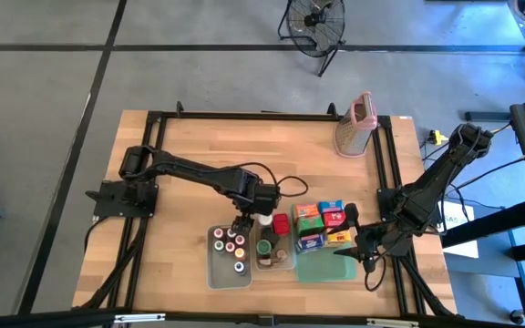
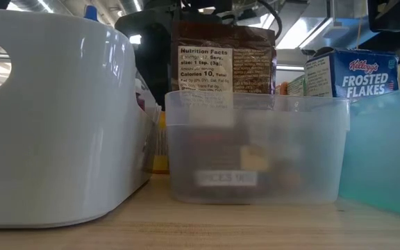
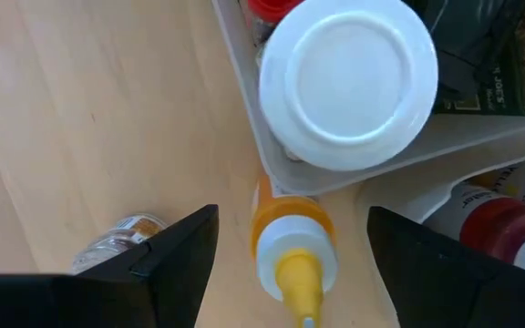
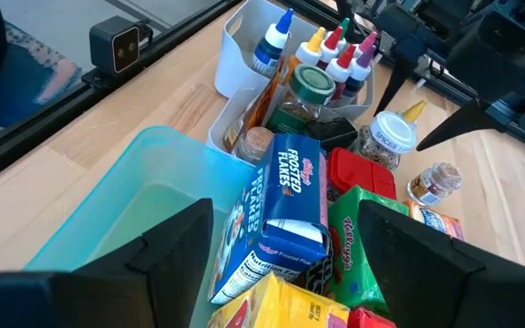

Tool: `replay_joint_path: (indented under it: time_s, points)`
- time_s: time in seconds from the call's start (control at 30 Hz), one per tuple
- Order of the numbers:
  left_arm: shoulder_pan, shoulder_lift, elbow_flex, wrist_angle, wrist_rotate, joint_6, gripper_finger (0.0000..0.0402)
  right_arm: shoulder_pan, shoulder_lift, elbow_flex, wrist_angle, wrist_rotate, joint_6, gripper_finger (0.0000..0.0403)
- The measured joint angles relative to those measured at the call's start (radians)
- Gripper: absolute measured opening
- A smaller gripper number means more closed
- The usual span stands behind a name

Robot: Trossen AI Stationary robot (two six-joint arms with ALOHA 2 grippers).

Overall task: Pick & Place Kitchen Items
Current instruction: Put the yellow food coloring bottle into the gray bin

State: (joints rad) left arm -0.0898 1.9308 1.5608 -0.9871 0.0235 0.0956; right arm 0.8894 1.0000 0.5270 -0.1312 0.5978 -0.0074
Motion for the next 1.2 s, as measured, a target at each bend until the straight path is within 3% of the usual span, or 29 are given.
replay_joint_path:
  time_s: [1.2]
  points:
    - [0.003, 0.056, 0.002, -0.012, 0.003, 0.005, 0.0276, 0.0, 0.0, 0.0, 0.0, 0.0, 0.0, 0.0275]
